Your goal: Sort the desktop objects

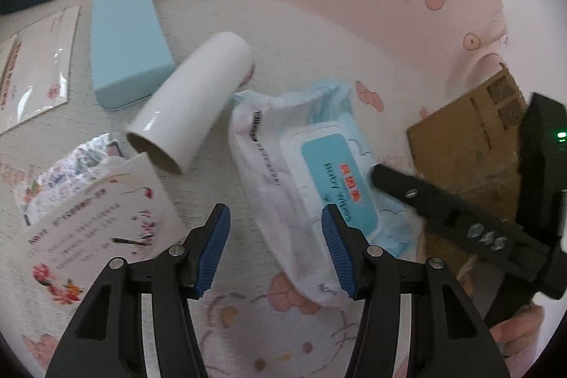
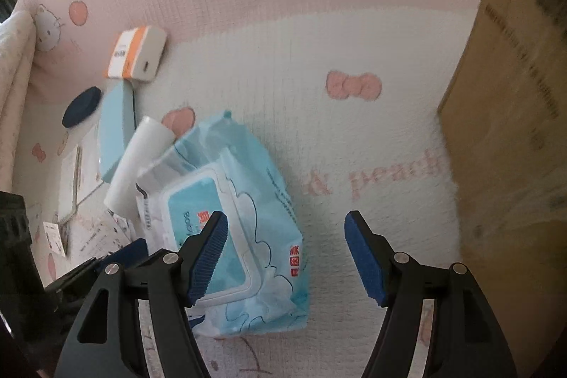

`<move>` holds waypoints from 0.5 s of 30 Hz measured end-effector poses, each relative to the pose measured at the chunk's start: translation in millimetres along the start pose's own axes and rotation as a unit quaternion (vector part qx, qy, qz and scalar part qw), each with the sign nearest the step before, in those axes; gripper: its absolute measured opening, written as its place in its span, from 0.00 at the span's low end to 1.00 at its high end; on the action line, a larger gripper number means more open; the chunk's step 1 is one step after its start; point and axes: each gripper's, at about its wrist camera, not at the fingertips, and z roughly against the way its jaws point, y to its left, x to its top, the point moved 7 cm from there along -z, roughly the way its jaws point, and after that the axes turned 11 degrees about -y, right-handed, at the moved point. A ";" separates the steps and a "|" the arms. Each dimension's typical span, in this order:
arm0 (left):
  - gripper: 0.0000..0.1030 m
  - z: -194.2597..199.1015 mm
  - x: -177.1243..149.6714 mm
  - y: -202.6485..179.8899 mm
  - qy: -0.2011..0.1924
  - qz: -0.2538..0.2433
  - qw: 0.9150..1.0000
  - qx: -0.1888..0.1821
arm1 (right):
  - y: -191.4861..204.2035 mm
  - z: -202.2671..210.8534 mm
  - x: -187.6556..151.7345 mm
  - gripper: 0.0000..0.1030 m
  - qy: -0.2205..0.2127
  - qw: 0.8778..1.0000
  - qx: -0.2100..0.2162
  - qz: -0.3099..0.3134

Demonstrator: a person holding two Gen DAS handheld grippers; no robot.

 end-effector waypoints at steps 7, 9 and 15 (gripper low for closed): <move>0.35 -1.2 4.4 -11.6 -0.002 -0.031 1.000 -0.004 | 10.0 2.7 -10.8 0.36 -0.004 0.999 0.025 -0.043; 0.32 -1.5 7.3 -7.6 0.000 -0.024 1.000 -0.006 | 16.1 6.7 -15.0 0.33 -0.003 0.999 0.024 -0.042; 0.27 -0.7 18.2 -2.1 -0.001 -0.042 0.999 0.005 | 40.0 21.0 -41.7 0.33 0.013 0.999 0.031 -0.006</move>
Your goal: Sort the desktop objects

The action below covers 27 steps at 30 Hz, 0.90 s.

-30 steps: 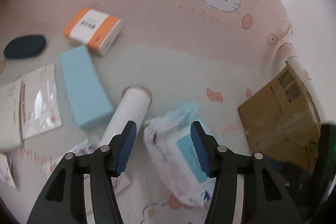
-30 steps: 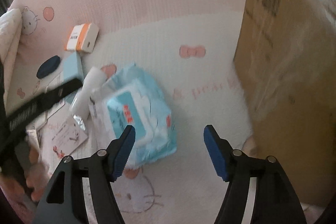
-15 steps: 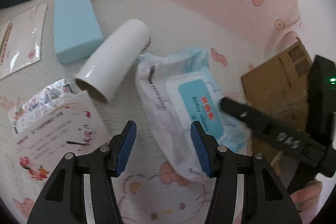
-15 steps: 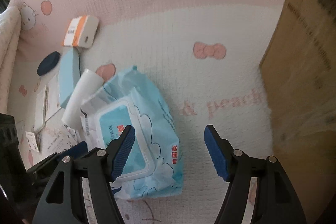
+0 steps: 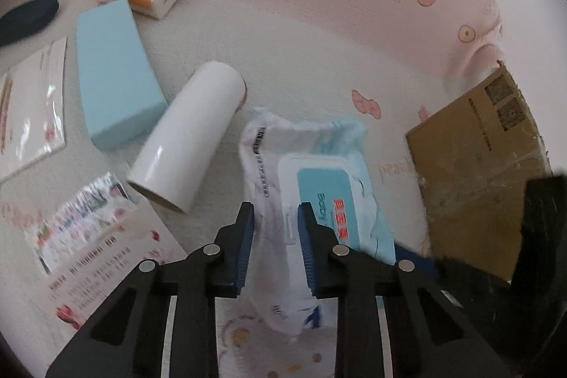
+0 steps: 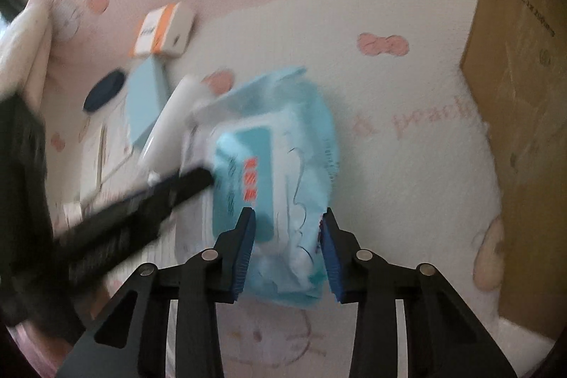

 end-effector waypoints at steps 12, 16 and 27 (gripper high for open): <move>0.56 4.8 -9.5 9.8 -0.025 0.063 0.998 -0.011 | -53.3 -1.5 19.7 0.58 -0.017 0.991 0.037 -0.130; 0.56 -3.1 -14.9 15.9 -0.017 0.105 0.994 -0.032 | -60.6 -10.9 16.4 0.58 -0.015 0.981 0.062 -0.181; 0.56 -16.2 -6.8 7.1 -0.010 0.117 0.992 -0.050 | -49.2 -32.7 22.6 0.59 -0.024 0.970 0.098 -0.220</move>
